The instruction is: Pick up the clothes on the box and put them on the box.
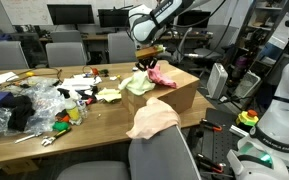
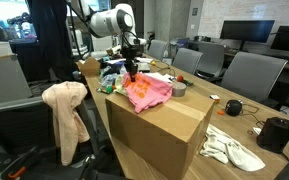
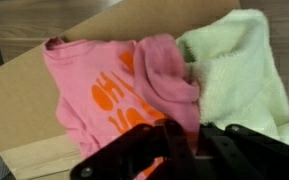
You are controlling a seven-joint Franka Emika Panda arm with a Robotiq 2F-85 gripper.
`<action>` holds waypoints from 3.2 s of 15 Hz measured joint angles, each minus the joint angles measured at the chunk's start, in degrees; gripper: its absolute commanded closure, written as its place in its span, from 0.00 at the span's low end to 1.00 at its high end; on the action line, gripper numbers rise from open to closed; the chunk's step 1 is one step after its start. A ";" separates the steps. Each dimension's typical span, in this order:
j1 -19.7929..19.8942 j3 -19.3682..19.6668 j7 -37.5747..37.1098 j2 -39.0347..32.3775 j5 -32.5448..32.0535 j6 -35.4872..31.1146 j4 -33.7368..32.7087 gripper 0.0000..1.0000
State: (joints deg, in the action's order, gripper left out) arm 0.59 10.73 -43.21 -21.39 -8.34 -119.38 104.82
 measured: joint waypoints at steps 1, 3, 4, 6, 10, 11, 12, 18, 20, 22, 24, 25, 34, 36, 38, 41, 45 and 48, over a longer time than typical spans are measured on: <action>-0.74 -0.59 0.01 2.54 -0.14 0.14 1.58 0.97; -2.21 -2.00 0.01 7.67 -0.68 1.15 4.43 0.97; -2.82 -2.89 0.01 10.07 -1.13 1.93 5.63 0.97; -3.89 -4.85 -0.05 14.36 -2.52 3.89 7.47 0.97; -4.87 -8.94 -0.06 19.86 -4.23 7.87 9.24 0.97; -4.93 -9.90 -0.04 20.59 -4.41 8.82 9.37 0.97; -4.99 -10.76 0.02 21.09 -4.61 9.74 9.38 0.97; -6.44 -15.74 1.91 21.95 -6.46 15.12 6.86 0.97; -7.71 -17.51 2.32 21.97 -8.16 17.74 5.00 0.97; -9.06 -19.28 2.60 21.83 -10.07 20.44 3.19 0.97; -10.43 -20.80 2.97 21.33 -12.02 22.82 1.61 0.97; -11.06 -21.51 3.19 20.94 -13.10 23.86 0.87 0.97; -17.55 -24.77 5.57 12.39 -23.03 30.40 -6.97 0.97; -19.42 -24.96 6.40 10.14 -25.21 31.48 -8.71 0.97; -21.43 -25.23 7.34 8.19 -27.18 32.43 -10.26 0.97; -24.23 -25.80 9.55 6.52 -28.49 33.15 -11.88 0.97; -26.35 -27.23 14.08 6.86 -28.33 33.60 -12.99 0.97; -26.81 -28.48 18.29 8.30 -27.57 33.62 -13.00 0.97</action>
State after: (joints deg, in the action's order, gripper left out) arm -26.22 -17.75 -24.92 -13.09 -35.91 -85.75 91.82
